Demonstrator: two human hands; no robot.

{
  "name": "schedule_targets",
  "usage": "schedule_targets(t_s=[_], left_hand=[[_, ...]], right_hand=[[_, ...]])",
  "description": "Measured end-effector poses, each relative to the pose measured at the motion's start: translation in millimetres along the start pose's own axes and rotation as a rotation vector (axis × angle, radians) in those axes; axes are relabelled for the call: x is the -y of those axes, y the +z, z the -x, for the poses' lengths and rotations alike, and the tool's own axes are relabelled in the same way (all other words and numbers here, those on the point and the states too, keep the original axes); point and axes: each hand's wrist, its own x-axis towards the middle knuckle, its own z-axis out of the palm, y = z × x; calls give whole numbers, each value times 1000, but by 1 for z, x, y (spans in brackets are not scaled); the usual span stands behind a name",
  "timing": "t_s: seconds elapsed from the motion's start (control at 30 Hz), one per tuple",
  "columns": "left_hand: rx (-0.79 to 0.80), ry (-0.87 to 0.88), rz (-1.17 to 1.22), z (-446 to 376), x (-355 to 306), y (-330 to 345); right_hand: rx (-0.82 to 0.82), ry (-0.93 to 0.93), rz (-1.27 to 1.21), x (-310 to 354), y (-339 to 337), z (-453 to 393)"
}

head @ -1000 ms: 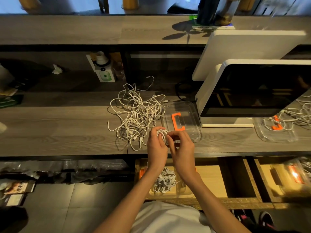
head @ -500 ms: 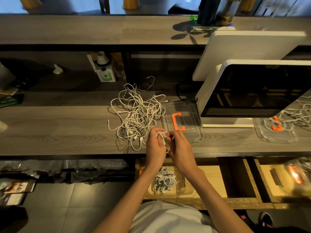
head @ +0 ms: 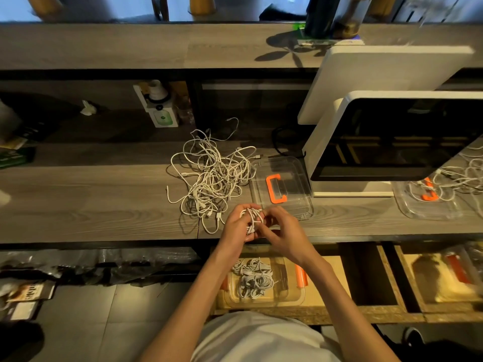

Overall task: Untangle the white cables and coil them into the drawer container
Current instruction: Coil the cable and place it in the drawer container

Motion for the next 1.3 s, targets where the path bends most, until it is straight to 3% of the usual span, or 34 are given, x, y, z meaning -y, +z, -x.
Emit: schedule_targets(t_s=[0.17, 0.37, 0.5, 0.73, 1.3], left_hand=[[9, 9, 84, -1, 2, 2], [-19, 59, 82, 0, 4, 10], [-72, 29, 136, -2, 5, 8], [-170, 57, 44, -5, 7, 12], [-221, -20, 52, -11, 11, 10]], right_hand=[[-32, -4, 70, 4, 4, 3], [-256, -117, 32, 14, 8, 9], [-247, -172, 66, 14, 8, 7], [-259, -114, 117, 10, 14, 6], [-172, -216, 256, 2, 10, 3]])
